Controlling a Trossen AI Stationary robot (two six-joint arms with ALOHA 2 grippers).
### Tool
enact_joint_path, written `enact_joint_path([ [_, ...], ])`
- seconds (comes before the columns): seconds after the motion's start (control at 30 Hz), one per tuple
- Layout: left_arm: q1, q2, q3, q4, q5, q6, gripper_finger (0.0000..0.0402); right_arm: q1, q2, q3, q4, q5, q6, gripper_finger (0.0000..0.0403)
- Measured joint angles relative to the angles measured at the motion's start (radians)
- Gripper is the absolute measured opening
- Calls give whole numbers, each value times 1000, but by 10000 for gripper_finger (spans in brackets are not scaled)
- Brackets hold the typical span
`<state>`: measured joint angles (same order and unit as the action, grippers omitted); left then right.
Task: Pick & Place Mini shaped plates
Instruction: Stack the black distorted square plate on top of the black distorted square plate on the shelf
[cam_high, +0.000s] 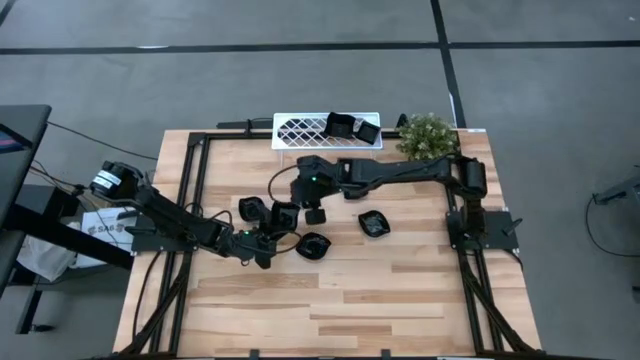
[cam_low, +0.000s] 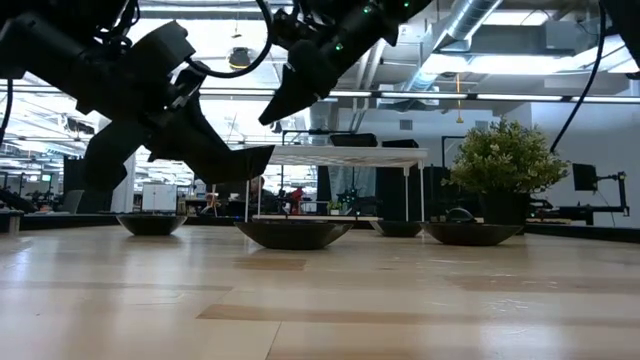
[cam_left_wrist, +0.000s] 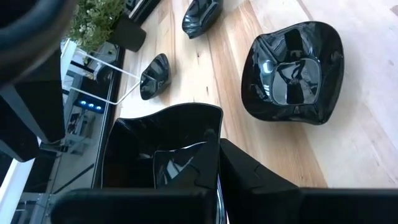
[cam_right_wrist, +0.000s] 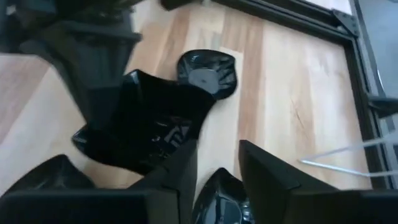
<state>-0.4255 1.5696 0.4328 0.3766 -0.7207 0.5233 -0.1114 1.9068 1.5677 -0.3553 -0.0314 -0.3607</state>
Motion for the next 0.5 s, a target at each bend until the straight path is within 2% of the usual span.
enact_joint_path([
  [0.13, 0, 0, 0, 6, -1, 0, 8, -23, 14, 2, 7, -74, 44, 155],
  [0.33, 0, 0, 0, 12, -3, 2, 12, -28, 45, 0, 4, -80, 73, 223],
  [0.5, 0, 0, 0, 16, -4, 4, 8, -28, 45, 0, 17, -79, 74, 238],
])
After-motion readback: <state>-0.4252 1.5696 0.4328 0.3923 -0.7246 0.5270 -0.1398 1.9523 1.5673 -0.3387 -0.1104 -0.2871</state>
